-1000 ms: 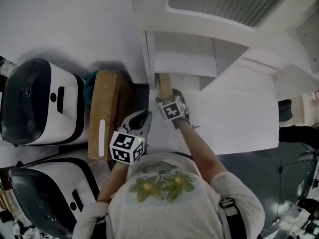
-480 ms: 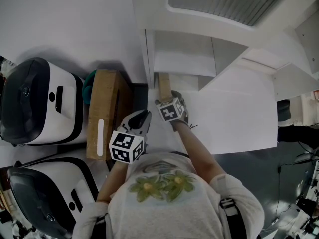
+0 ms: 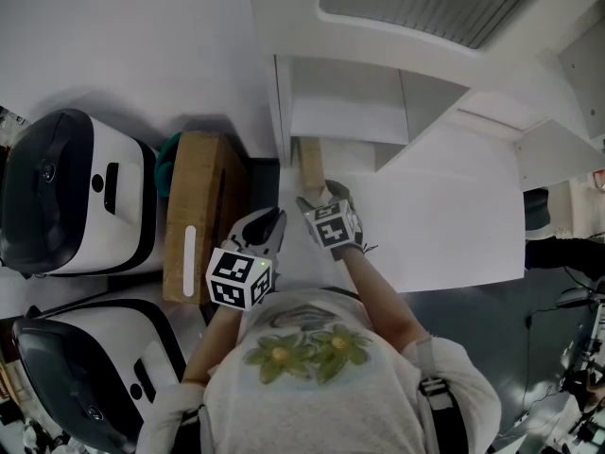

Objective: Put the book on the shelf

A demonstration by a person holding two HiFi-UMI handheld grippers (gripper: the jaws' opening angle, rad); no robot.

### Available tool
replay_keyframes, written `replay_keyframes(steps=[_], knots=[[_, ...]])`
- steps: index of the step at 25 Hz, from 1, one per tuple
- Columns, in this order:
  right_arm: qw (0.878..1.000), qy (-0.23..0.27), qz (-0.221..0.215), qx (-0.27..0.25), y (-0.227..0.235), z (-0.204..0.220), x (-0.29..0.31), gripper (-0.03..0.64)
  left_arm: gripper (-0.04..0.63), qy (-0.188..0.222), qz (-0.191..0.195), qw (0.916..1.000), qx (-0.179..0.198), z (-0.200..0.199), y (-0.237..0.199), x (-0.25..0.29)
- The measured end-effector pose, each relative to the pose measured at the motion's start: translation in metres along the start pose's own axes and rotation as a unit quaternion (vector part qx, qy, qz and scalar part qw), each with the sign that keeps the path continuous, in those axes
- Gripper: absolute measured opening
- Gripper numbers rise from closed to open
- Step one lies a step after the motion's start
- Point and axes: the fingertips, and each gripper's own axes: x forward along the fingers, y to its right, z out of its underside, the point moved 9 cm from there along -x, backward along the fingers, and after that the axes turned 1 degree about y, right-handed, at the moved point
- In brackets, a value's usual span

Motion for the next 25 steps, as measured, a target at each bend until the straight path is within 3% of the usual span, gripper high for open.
replay_keyframes(steps=[6,7,9,10,25], knots=[[1.000,0.000,0.008,-0.029,-0.001,0.006,-0.009,0.322,0.057,-0.001,0.000,1.0000,0.001,0.000,0.001,-0.001],[0.999,0.005,0.017,-0.033,-0.001,0.006,-0.010,0.292,0.057,-0.001,0.000,1.0000,0.000,0.001,0.001,-0.001],[0.998,0.016,0.043,-0.044,0.001,0.006,-0.013,0.084,0.057,-0.001,0.000,1.0000,0.000,0.001,0.001,-0.002],[0.997,0.020,0.050,-0.049,0.002,0.006,-0.014,0.066,0.057,-0.001,0.000,1.0000,0.000,0.001,0.001,-0.002],[0.997,0.040,0.022,-0.057,0.009,-0.003,-0.005,0.050,0.057,-0.006,0.000,1.0000,-0.004,0.004,-0.001,0.002]])
